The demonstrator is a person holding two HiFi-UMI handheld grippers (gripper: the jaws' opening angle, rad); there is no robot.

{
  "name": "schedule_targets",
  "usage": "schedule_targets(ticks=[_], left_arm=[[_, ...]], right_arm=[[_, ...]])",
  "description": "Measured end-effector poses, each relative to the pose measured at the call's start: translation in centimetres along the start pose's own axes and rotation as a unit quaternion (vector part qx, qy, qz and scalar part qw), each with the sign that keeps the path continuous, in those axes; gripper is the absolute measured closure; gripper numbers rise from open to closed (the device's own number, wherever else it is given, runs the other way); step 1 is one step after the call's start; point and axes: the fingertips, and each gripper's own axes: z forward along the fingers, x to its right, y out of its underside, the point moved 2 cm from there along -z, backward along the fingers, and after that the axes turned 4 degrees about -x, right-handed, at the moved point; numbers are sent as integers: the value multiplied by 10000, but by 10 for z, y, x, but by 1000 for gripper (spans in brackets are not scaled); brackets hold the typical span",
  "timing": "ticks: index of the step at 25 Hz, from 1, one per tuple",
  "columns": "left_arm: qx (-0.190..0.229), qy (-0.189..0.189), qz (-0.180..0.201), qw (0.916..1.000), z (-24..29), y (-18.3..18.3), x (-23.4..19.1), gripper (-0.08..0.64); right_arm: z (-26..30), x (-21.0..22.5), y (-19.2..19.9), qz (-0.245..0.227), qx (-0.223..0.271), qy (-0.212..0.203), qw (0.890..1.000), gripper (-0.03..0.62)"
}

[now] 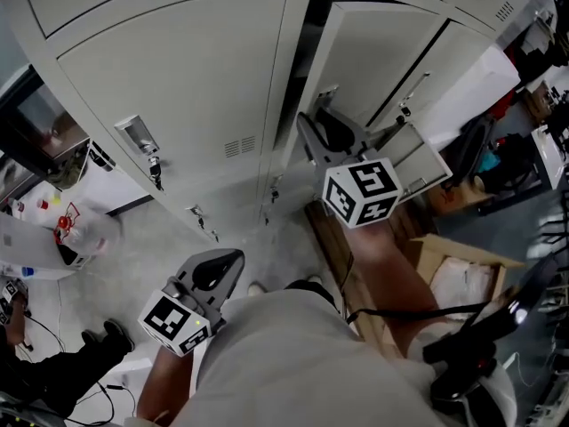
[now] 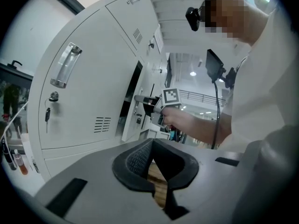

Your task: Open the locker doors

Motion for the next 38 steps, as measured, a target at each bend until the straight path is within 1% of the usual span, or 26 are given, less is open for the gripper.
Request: schedule_targets(ticks=[13,16,22,26,31,35,38], left_arm=[[-185,567,82,9982,28,3,28,551],[-145,693,101,9974,37,2,36,551],[-259,930,204,9951,60,-1,56,551],[-269,1006,239,9943,78,-4,68,551],[-286,1057,236,9937,108,-8,87,551],[-299,1072,212,9936,134,-13,106,551],[-307,1073,214,9935,153,-16,122,551]], right_arm=[[-58,8,8,170,101,-438,9988,486],[-72,11,11,180,106,-583,9981,485],[-96,20,13,156,146,-951,9952,485],[-113,29,17,183,215,-1179,9926,485],[-134,44,20,147,273,-1581,9869,485],[-151,58,25,176,204,-1882,9818,485],[-164,70,27,193,159,-2019,9791,485]])
